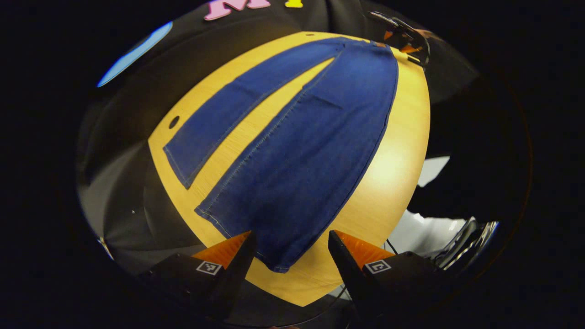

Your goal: Grasp the waist and the cuffs of the jeans and fold them to make the two legs overlap; first hold the waist and fold one-third of the jeans toward the cuffs, then hold the cuffs and fold the remaining one-third in the same direction to finish folding.

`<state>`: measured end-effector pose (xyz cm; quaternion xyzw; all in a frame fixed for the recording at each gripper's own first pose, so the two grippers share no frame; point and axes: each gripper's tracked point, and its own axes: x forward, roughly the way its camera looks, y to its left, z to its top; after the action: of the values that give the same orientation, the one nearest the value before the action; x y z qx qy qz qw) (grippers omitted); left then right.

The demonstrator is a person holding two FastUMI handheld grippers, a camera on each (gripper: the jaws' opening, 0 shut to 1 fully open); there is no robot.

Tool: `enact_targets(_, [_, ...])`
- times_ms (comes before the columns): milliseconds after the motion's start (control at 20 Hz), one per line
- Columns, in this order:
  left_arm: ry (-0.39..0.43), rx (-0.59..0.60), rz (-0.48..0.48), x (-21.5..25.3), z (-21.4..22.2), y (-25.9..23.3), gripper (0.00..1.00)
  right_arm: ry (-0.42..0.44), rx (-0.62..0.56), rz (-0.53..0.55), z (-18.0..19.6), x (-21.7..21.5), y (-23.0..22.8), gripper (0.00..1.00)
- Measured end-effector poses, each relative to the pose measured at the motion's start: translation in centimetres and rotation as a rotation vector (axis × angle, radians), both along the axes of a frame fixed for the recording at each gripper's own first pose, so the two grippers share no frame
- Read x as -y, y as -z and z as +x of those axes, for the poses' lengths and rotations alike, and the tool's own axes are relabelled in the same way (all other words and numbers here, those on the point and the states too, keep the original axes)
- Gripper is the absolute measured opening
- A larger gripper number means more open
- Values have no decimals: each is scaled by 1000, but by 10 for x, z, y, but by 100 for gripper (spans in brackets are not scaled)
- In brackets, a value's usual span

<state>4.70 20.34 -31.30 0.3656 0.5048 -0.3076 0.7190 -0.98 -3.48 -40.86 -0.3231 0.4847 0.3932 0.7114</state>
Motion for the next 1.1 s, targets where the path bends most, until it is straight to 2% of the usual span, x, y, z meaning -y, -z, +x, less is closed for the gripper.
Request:
enact_targets(200, [40, -138, 31, 2, -3, 16, 98, -127, -127, -63, -1, 7, 35, 98])
enact_targets(350, [49, -185, 71, -6, 7, 28, 98, -172, -219, -80, -8, 9, 50, 97])
enact_targets(400, [48, -194, 70, -6, 10, 33, 98, -169, -236, -64, -8, 7, 52, 99])
enact_targets(450, [41, -203, 68, -5, 13, 39, 98, -150, -257, -63, -9, 7, 54, 96])
enact_targets(550, [33, -243, 57, -4, 11, 39, 97, -138, -269, -62, -6, 6, 53, 100])
enact_targets(600, [35, -246, 64, -6, 12, 42, 95, -141, -270, -63, -6, 7, 54, 96])
enact_targets(700, [40, -246, 62, -5, 13, 41, 97, -137, -274, -58, -7, 7, 54, 96])
enact_targets(850, [0, -245, 60, -6, 17, 39, 96, -90, -280, -58, -3, 6, 55, 96])
enact_targets(900, [-29, -240, 48, -6, 22, 41, 81, -55, -271, -60, 4, 7, 53, 92])
enact_targets(1000, [-79, -223, 21, -5, 38, 42, 44, 57, -224, -56, 31, 7, 53, 57])
enact_targets(1100, [-138, -233, 3, -2, 42, 39, 6, 131, -201, -33, 37, 9, 58, 21])
